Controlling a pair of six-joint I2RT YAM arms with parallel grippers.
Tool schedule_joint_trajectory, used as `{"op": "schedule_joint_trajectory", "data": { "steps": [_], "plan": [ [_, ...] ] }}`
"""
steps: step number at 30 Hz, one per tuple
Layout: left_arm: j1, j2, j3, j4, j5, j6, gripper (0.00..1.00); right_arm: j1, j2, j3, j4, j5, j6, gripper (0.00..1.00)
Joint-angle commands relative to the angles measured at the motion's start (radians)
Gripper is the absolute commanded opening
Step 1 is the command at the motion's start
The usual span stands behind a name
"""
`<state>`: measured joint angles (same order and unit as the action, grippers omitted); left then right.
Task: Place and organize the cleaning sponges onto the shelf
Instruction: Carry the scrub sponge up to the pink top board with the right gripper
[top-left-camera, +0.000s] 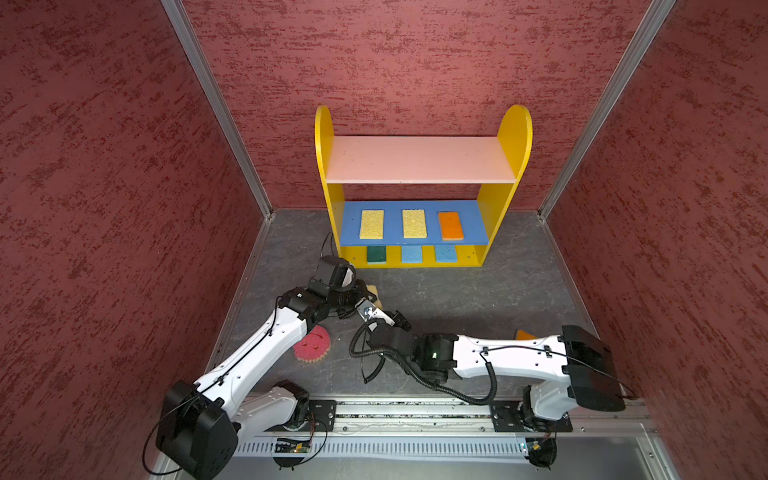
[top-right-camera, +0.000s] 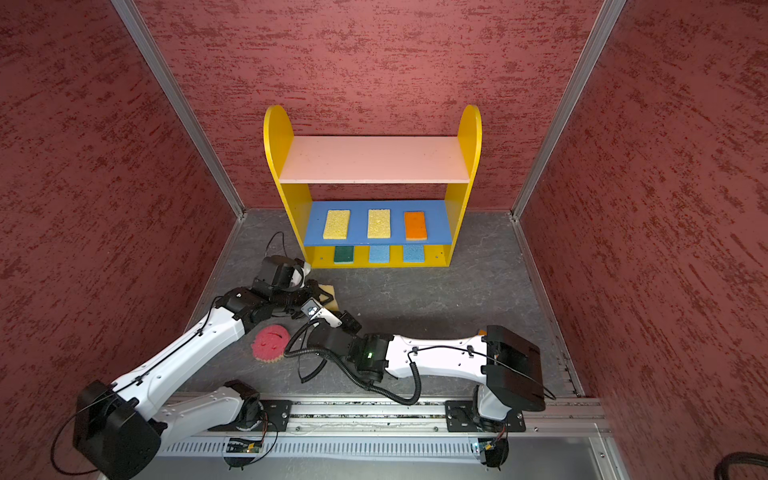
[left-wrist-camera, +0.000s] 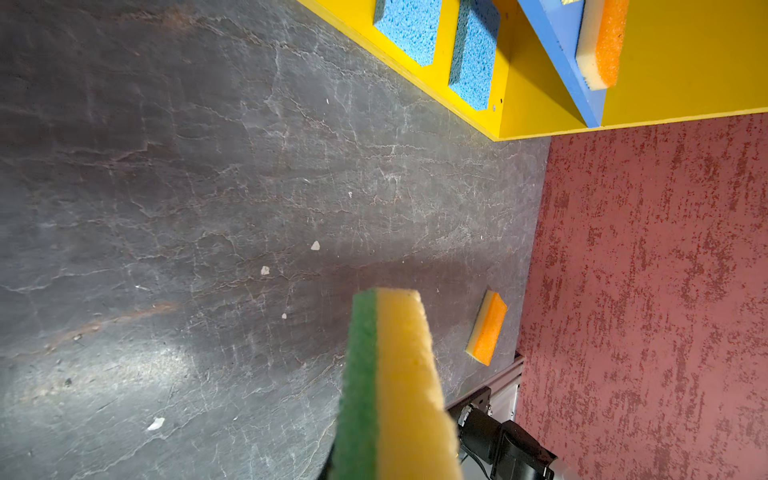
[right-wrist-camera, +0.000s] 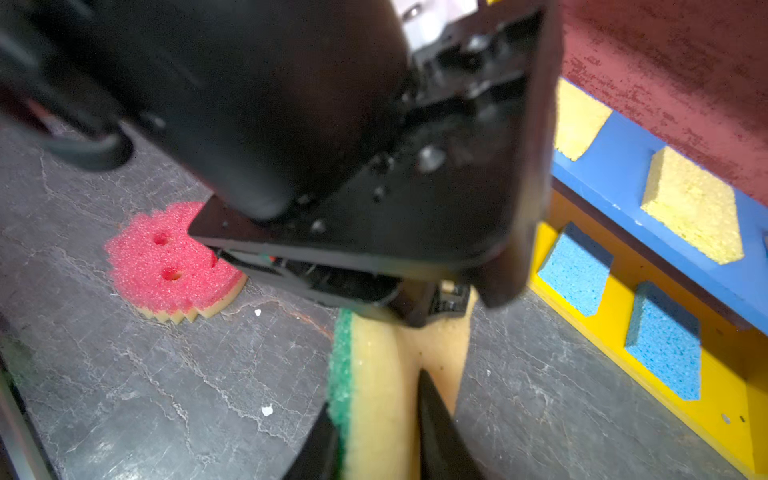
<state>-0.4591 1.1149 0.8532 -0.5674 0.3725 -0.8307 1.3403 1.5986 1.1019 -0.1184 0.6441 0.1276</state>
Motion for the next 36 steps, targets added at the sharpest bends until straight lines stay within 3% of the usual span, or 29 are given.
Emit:
{"op": "schedule_joint_trajectory", "data": {
  "steps": [1,2,3,7,12,20,25,36],
  "plan": [
    [-0.001,-0.008,0.007,0.017,0.045,0.004,0.44,-0.002,-0.034,-0.031,0.059,0.033,0.021,0.11],
    [-0.002,-0.029,-0.004,0.043,0.043,0.006,0.65,-0.004,-0.05,-0.043,0.066,0.014,0.037,0.06],
    [-0.001,-0.054,-0.018,0.071,0.04,0.008,0.76,-0.01,-0.07,-0.064,0.079,-0.01,0.056,0.03],
    [0.002,-0.179,-0.031,0.109,-0.016,0.017,0.95,-0.067,-0.175,-0.156,0.154,-0.173,0.165,0.01],
    [0.004,-0.406,-0.084,0.101,-0.213,0.028,0.97,-0.195,-0.281,-0.256,0.29,-0.47,0.339,0.0],
    [0.006,-0.576,-0.123,-0.04,-0.326,0.042,1.0,-0.353,-0.317,-0.284,0.519,-0.714,0.532,0.0],
    [0.008,-0.606,-0.136,-0.092,-0.332,0.049,1.0,-0.394,-0.238,-0.1,0.501,-0.729,0.514,0.0],
    [0.012,-0.671,-0.077,-0.182,-0.372,0.139,1.0,-0.476,0.017,0.464,0.248,-0.61,0.391,0.0]
  ]
}}
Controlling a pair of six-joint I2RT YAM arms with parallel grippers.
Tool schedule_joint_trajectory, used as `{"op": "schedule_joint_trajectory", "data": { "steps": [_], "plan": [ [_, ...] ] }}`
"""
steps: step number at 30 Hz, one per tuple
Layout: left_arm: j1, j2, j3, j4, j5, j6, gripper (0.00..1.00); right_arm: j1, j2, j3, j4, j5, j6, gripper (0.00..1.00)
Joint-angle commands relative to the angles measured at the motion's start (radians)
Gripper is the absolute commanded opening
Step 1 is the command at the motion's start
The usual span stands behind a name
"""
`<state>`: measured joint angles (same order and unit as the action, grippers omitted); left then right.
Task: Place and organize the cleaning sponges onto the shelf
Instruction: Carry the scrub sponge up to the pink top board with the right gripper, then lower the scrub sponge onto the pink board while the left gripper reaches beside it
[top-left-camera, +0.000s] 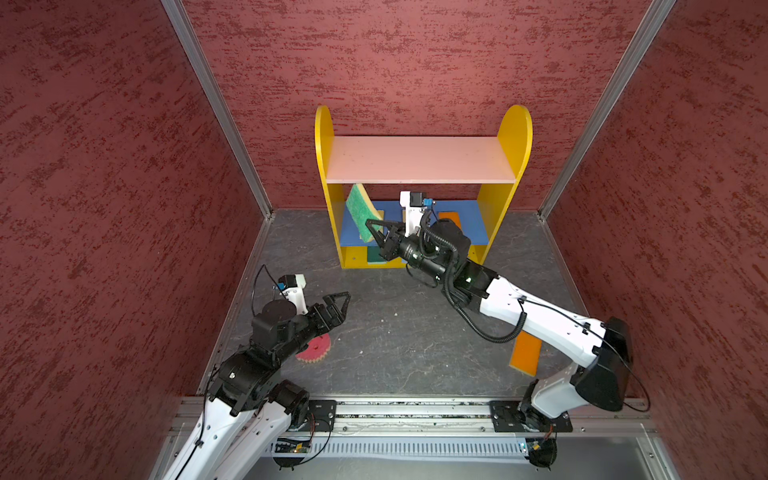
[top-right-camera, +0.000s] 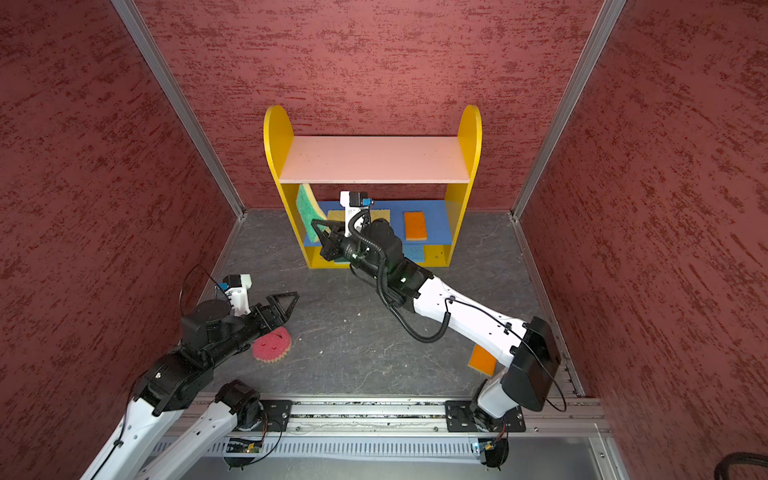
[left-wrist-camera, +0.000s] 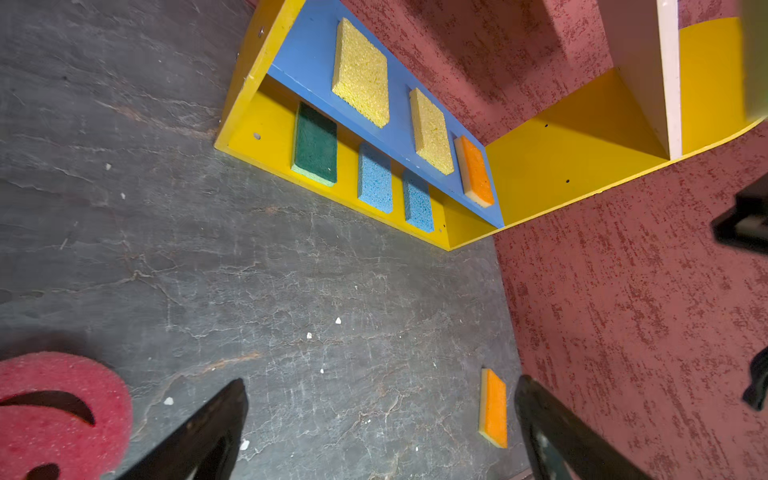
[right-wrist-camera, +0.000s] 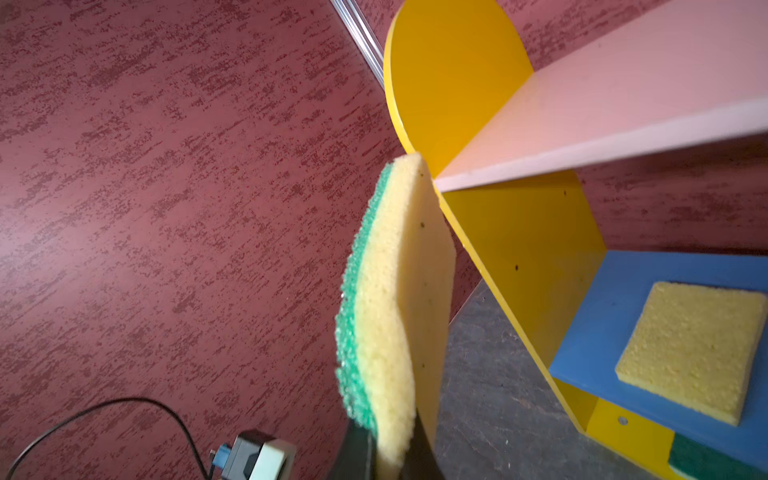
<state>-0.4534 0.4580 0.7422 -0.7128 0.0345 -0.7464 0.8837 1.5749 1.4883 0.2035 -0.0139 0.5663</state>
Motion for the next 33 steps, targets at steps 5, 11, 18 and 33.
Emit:
{"op": "schedule_joint_trajectory", "data": {
  "steps": [5,11,18,33],
  "plan": [
    [0.009,0.006,0.067,0.008,-0.044,0.118,1.0,-0.033,0.156,0.267,-0.105,0.119,-0.105,0.0],
    [0.019,0.183,0.207,0.13,-0.035,0.21,0.97,-0.051,0.31,0.489,-0.113,0.189,-0.151,0.0],
    [0.102,0.449,0.485,0.301,0.066,0.291,0.89,-0.077,0.514,0.801,-0.208,0.226,-0.139,0.01],
    [0.257,0.887,1.113,0.331,0.413,0.08,0.97,-0.104,0.626,0.912,-0.278,0.284,-0.086,0.2]
  ]
}}
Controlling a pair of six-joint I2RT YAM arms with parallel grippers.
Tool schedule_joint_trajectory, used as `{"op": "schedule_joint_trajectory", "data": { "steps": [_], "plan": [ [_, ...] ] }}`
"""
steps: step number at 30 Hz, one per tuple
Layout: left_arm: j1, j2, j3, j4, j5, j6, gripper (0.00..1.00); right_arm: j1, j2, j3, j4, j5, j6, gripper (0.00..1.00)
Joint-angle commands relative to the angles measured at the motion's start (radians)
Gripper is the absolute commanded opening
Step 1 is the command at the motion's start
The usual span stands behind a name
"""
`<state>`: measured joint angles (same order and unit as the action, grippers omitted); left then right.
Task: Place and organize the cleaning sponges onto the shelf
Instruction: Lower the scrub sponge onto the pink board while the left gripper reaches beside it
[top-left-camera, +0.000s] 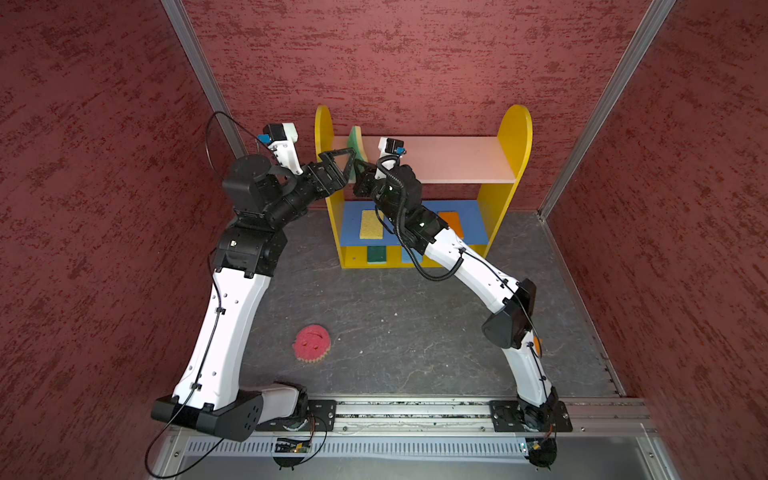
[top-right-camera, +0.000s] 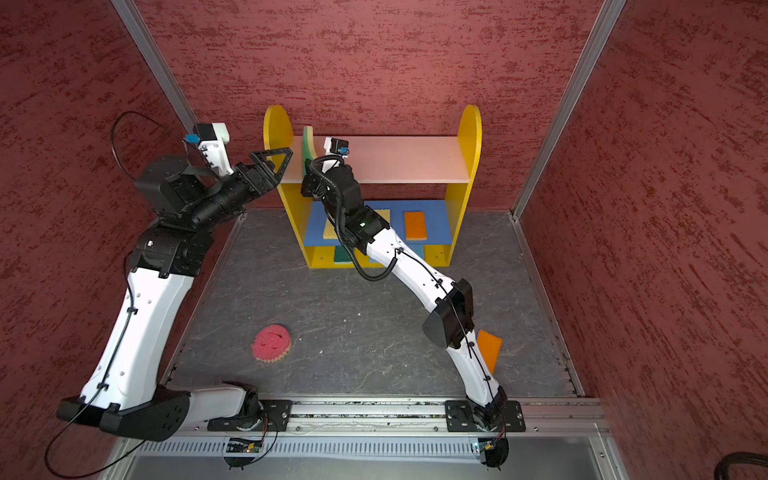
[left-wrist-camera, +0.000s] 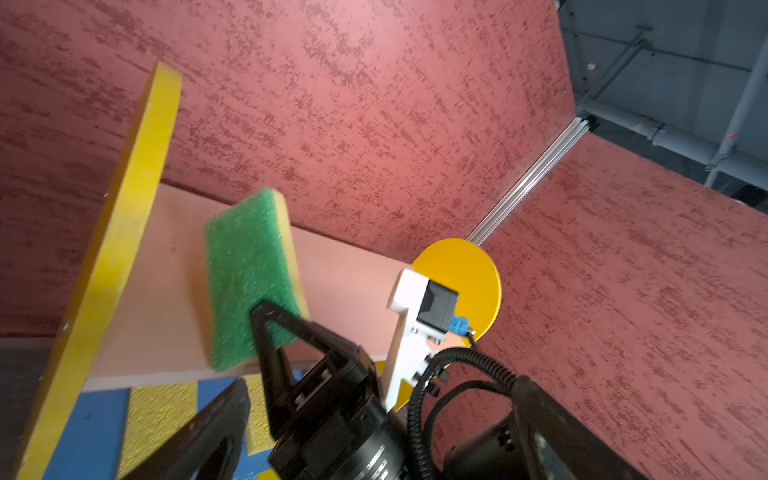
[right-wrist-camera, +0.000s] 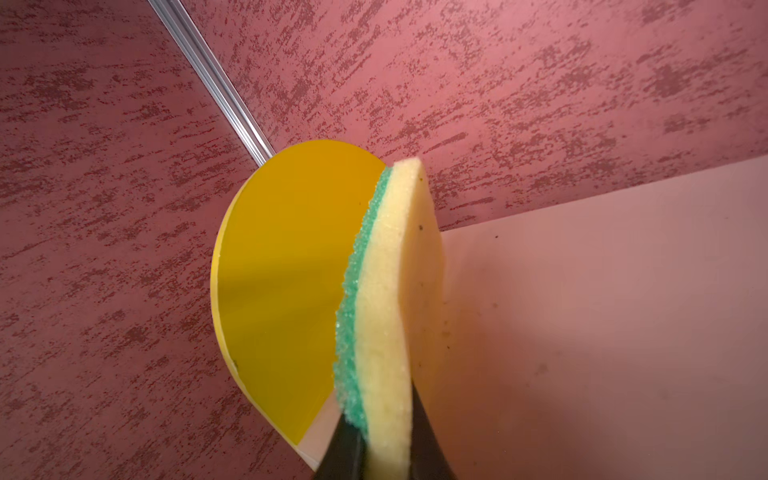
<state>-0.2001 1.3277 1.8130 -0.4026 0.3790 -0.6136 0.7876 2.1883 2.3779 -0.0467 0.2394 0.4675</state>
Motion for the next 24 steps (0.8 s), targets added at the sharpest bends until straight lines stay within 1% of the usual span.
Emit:
{"op": "schedule_joint_trajectory", "data": {
  "steps": [1,4,8,10,12,15,19,24],
  "plan": [
    [0.003,0.025,0.046,0.033,0.071,-0.063,0.97,-0.01,0.013,0.02,-0.028,0.038,0.013,0.22],
    [-0.004,0.047,0.044,0.058,0.067,-0.086,0.96,-0.01,0.008,0.01,-0.028,0.062,0.014,0.29],
    [-0.012,0.088,0.02,0.091,0.088,-0.115,0.96,-0.01,0.004,-0.003,-0.016,0.11,0.011,0.33],
    [-0.015,0.119,0.016,0.094,0.105,-0.127,0.96,-0.01,0.005,-0.004,-0.016,0.121,0.007,0.38],
    [-0.022,0.145,0.017,0.097,0.118,-0.138,0.96,-0.01,0.003,-0.004,-0.018,0.125,0.005,0.46],
    [-0.04,0.174,0.029,0.101,0.121,-0.139,0.96,-0.011,-0.002,-0.003,-0.02,0.134,-0.004,0.56],
    [-0.069,0.193,0.055,0.087,0.098,-0.114,0.96,-0.011,-0.012,-0.006,-0.029,0.149,-0.026,0.67],
    [-0.091,0.205,0.099,0.047,0.062,-0.074,0.96,-0.014,-0.031,-0.009,-0.054,0.164,-0.053,0.69]
  ]
}}
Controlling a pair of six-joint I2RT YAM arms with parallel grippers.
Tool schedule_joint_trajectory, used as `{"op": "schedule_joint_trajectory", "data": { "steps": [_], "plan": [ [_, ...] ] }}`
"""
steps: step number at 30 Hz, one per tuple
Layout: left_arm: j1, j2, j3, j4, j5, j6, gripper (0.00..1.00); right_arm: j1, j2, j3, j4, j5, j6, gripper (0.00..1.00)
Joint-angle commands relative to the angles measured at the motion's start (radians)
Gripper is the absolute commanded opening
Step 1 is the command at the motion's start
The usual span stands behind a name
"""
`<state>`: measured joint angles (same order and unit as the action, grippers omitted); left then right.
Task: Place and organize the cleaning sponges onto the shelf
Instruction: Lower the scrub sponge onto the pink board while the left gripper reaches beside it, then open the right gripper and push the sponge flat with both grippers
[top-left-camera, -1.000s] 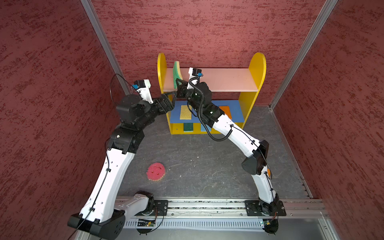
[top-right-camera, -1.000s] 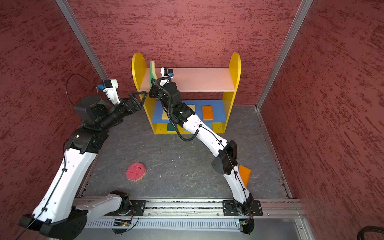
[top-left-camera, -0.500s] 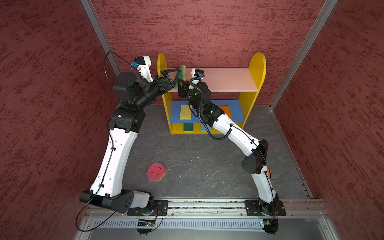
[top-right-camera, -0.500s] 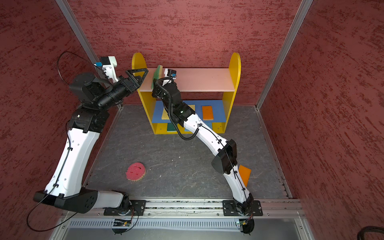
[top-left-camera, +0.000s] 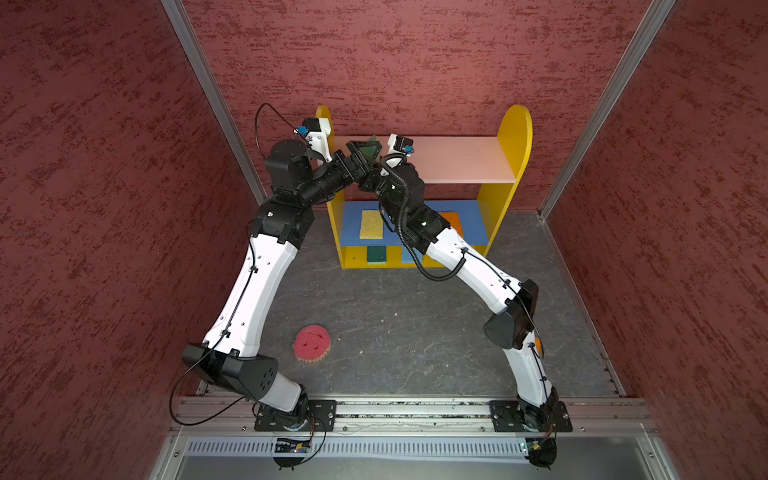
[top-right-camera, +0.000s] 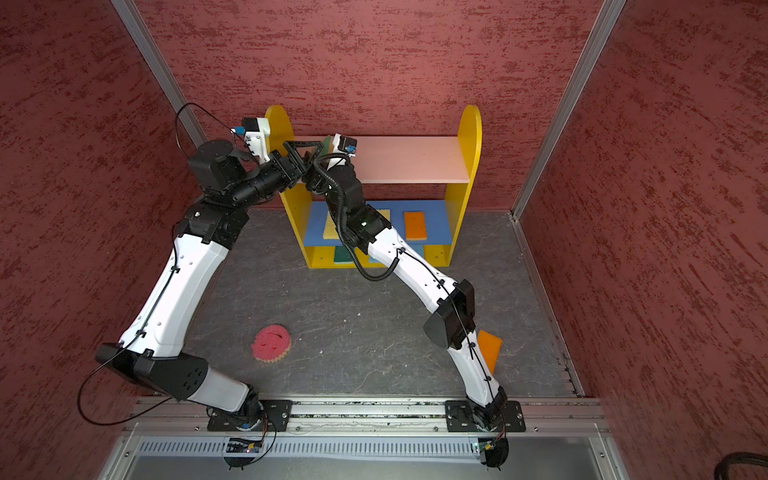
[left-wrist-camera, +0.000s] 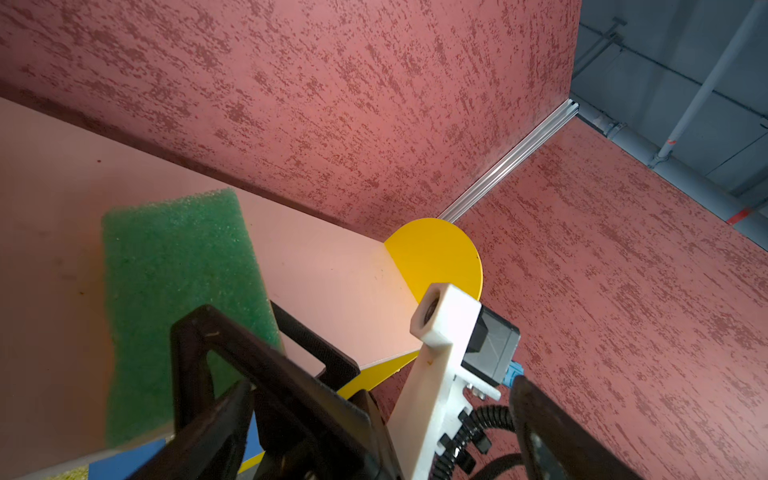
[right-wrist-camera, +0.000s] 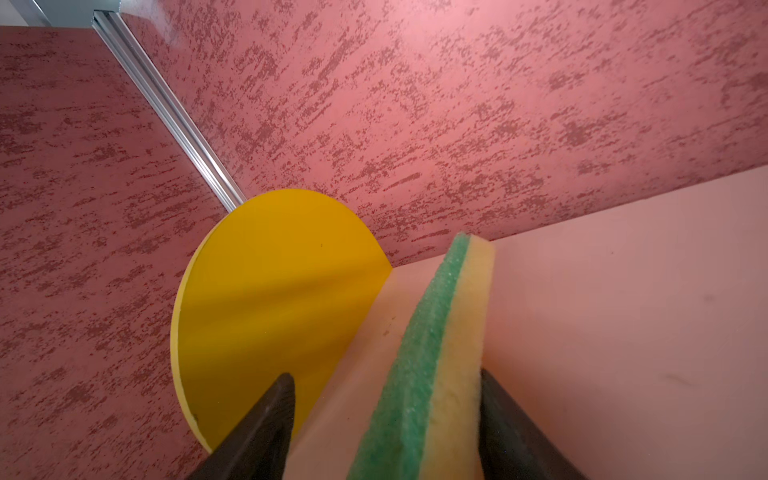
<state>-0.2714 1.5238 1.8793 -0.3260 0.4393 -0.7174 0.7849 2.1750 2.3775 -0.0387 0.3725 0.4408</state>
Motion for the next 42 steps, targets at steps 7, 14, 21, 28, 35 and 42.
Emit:
{"op": "schedule_joint_trajectory", "data": {
  "steps": [7,14,21,28,35,42],
  "plan": [
    [-0.018,-0.007,0.042,-0.083,-0.05,0.073,0.96,-0.025,-0.059,-0.023,-0.141,0.025,-0.04,0.79],
    [-0.008,-0.023,0.024,-0.099,-0.055,0.076,0.97,-0.032,-0.111,-0.087,-0.161,0.047,-0.049,0.94],
    [0.038,-0.077,-0.012,-0.092,-0.02,0.075,0.97,-0.036,-0.222,-0.201,-0.137,0.034,-0.107,0.89],
    [0.098,-0.105,-0.034,-0.154,-0.014,0.082,0.9,-0.076,-0.34,-0.318,-0.175,-0.123,-0.075,0.61],
    [0.089,-0.079,-0.047,-0.172,-0.006,0.075,0.85,-0.127,-0.348,-0.316,-0.194,-0.329,0.027,0.34],
    [0.057,-0.006,-0.025,-0.17,0.021,0.065,0.74,-0.138,-0.214,-0.118,-0.334,-0.46,0.077,0.24]
  ]
}}
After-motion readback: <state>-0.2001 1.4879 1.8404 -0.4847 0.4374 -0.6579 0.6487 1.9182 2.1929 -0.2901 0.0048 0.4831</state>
